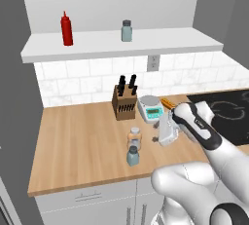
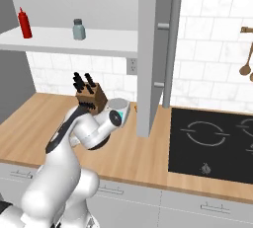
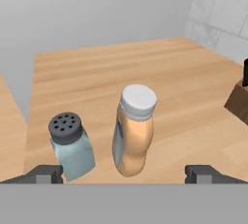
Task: Put the shaker and condiment bottle from the counter next to their counterparts in the cabinet.
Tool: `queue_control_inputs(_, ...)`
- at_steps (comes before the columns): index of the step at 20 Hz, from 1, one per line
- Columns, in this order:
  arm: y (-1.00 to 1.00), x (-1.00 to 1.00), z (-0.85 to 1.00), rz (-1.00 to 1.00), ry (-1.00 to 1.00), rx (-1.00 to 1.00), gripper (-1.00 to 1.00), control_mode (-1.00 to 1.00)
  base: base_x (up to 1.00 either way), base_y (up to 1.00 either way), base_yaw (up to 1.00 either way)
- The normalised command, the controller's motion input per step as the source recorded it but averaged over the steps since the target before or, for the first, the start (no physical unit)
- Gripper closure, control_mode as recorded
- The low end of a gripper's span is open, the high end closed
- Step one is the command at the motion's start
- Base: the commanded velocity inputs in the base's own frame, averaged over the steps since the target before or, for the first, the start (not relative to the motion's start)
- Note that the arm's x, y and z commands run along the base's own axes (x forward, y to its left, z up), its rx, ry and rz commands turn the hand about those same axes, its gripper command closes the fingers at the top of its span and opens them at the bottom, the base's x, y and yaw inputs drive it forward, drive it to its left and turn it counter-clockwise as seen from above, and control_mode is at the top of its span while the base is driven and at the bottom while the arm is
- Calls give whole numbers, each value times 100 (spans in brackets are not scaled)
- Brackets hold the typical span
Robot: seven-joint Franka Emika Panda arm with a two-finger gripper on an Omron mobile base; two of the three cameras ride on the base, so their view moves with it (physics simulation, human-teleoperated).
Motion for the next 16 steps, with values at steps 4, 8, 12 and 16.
queue_control_inputs(4,24,0,-28,0,0,4,-100,-100,0,0,0)
queue_control_inputs(8,29,0,-20,0,0,3,-100,-100,0,0,0)
queue_control_inputs(12,30,0,-22,0,0,1,-100,-100,0,0,0)
queue_control_inputs(16,21,3,-18,0,0,0,-100,-100,0,0,0)
